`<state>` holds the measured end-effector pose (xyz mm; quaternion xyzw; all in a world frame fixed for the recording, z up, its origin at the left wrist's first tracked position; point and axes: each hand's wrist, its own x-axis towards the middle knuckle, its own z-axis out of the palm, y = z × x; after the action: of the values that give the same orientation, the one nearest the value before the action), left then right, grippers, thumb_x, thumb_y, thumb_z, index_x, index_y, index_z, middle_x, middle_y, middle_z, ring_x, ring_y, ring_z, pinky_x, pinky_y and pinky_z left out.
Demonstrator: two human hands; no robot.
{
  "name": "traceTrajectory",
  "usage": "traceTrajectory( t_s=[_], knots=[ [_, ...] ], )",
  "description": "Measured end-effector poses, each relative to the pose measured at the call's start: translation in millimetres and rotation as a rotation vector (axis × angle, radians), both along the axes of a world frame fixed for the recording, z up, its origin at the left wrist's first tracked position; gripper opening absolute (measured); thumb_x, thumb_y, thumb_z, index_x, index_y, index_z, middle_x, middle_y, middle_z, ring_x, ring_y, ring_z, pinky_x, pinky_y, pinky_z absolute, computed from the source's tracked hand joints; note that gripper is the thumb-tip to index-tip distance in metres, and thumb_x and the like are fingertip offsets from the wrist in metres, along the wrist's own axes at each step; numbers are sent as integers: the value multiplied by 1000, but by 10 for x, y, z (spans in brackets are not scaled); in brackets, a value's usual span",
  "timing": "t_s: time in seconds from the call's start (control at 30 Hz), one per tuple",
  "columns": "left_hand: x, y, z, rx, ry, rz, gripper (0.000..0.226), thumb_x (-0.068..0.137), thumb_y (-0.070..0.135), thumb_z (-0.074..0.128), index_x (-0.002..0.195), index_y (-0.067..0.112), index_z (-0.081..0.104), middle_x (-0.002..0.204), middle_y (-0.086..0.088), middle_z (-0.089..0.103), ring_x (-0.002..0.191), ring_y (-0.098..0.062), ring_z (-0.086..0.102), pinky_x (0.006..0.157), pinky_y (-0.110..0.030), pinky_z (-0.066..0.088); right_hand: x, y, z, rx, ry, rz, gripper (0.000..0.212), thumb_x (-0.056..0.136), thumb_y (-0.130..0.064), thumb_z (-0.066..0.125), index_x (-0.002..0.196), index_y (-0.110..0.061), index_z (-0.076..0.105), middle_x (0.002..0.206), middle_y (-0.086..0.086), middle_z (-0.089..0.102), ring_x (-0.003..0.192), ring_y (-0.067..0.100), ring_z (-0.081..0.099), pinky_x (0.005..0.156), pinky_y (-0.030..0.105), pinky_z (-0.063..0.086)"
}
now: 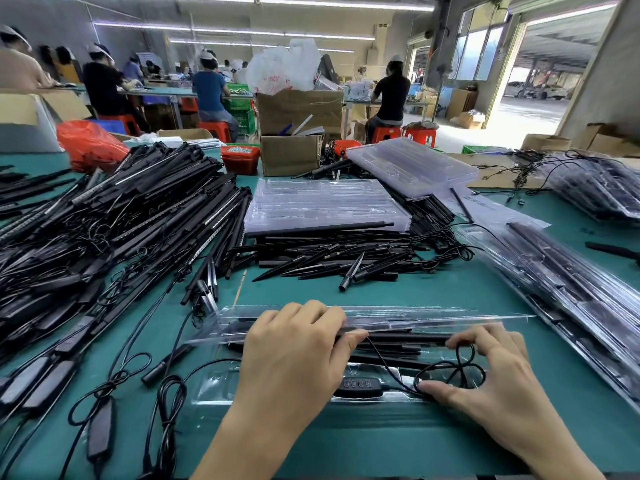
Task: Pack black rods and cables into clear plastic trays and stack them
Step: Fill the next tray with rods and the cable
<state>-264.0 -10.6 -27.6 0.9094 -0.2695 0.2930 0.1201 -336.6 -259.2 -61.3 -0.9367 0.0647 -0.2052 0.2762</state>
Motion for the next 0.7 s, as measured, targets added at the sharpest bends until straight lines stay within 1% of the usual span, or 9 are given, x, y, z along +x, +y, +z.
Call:
traceTrajectory(
  t_s=[0.1, 0.17, 0.23, 0.3, 0.33, 0.37, 0.47, 0.57, 0.7],
  knots=[
    [0, 4, 12, 3, 9, 2, 43, 96, 59, 38, 82, 31, 67, 76, 15, 64, 69, -10, 62, 60, -27, 46, -7, -10, -68, -36, -49, 29, 38, 62, -57, 79, 81, -25, 70, 84, -17, 58, 90, 7, 50, 81, 12, 37],
    [-3, 5, 15, 2, 18, 3, 43, 96, 59, 38, 82, 31, 67, 77, 15, 65, 70, -11, 62, 61, -28, 47, -15, 7, -117, -123, -99, 54, 35, 81, -53, 74, 93, -20, 76, 85, -18, 58, 84, 10, 51, 80, 17, 40],
    [-5, 6, 13, 4, 15, 3, 42, 95, 58, 39, 82, 30, 67, 77, 15, 65, 70, -11, 63, 60, -29, 48, -28, 14, -141, -131, -139, 84, 42, 96, -52, 55, 93, -15, 76, 89, -18, 58, 85, 12, 51, 78, 23, 39],
    [-9, 3, 9, 3, 9, 1, 40, 95, 57, 42, 82, 30, 68, 77, 14, 65, 69, -11, 63, 59, -29, 48, -30, 8, -138, 14, -126, 100, 60, 101, -50, 33, 87, -10, 76, 97, -17, 58, 93, 12, 51, 81, 20, 37],
    [-8, 0, 7, 0, 6, -1, 40, 95, 57, 42, 82, 30, 68, 77, 14, 65, 69, -11, 63, 59, -29, 48, -26, 3, -142, 74, -125, 100, 61, 102, -47, 29, 87, -13, 77, 99, -16, 58, 96, 12, 50, 82, 18, 36],
    [-9, -1, 6, -1, 5, -2, 40, 95, 57, 42, 82, 30, 68, 77, 14, 65, 69, -11, 63, 59, -29, 48, -23, 2, -147, 111, -128, 94, 57, 103, -44, 29, 89, -18, 78, 100, -15, 59, 96, 12, 50, 83, 17, 36],
    [-12, 0, -1, 1, 3, -5, 40, 95, 57, 41, 82, 30, 68, 77, 15, 65, 69, -10, 63, 58, -28, 47, 1, 16, -143, 156, -140, 65, 55, 106, -30, 42, 71, 0, 71, 93, -13, 62, 88, 13, 52, 77, 20, 38],
    [-6, 1, 2, 3, 10, -3, 41, 95, 58, 41, 81, 30, 68, 76, 15, 65, 69, -10, 63, 59, -28, 48, 2, -16, -154, 205, -180, 86, 43, 97, -22, 53, 65, 3, 67, 87, -12, 66, 80, 16, 55, 70, 26, 41],
    [-4, -5, 1, -3, 10, -4, 42, 95, 58, 39, 82, 31, 67, 76, 15, 64, 69, -10, 62, 59, -28, 47, -28, -3, -82, 391, -230, 119, 20, 84, -33, 61, 80, -24, 79, 88, -8, 74, 71, 15, 62, 63, 30, 46]
  ],
)
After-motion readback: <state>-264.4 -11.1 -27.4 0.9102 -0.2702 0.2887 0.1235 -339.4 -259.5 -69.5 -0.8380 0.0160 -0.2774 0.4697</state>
